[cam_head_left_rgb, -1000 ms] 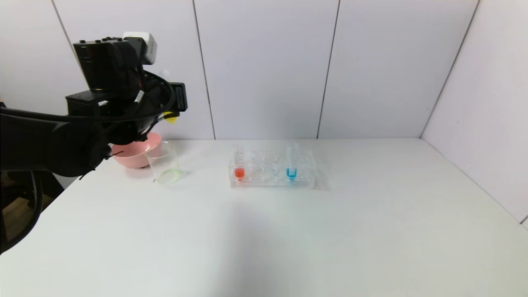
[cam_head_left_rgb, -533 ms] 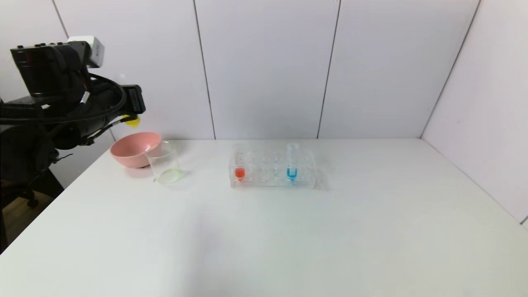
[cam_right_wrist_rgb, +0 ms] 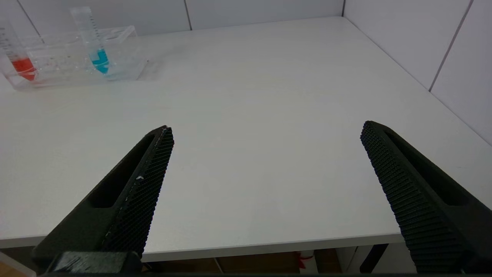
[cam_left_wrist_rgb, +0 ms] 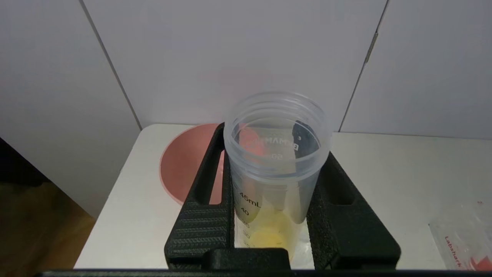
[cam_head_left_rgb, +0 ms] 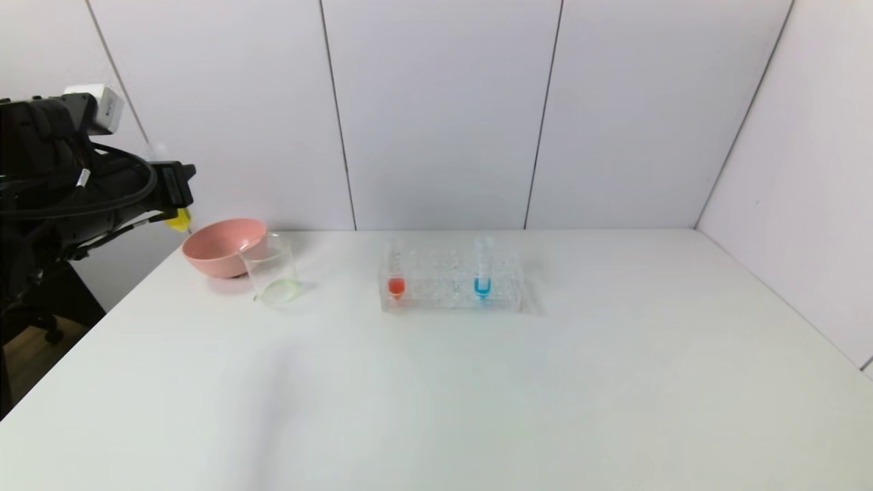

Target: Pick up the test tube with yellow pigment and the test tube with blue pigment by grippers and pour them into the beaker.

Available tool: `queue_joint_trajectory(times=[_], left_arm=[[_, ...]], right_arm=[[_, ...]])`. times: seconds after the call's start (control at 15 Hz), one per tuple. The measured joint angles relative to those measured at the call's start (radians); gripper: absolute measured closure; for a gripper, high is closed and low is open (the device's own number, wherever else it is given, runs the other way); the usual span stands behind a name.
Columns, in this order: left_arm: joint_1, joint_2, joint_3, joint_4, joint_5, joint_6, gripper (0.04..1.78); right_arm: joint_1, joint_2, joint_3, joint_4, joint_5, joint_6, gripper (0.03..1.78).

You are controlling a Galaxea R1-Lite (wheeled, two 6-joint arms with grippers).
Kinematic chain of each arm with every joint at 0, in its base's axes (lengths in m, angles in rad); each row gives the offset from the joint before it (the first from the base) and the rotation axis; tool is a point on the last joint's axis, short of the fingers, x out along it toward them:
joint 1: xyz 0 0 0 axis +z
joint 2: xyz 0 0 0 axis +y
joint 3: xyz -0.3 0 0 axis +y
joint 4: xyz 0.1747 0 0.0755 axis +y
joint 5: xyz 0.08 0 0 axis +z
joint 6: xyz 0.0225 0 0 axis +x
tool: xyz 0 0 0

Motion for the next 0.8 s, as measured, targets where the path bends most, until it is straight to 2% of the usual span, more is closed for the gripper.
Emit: queue_joint_trajectory(times=[0.4,0.8], left_arm=[[0.079,0.005,0.051,0.003,-0.048,0.010,1.29],[0.093,0.037,0.056,-0.020,-0.052,0.093,1.29]], right_arm=[[0.000,0.000,0.000,0.000,0.000,0.000,0.04],[0.000,0.000,0.000,0.000,0.000,0.000,0.04]])
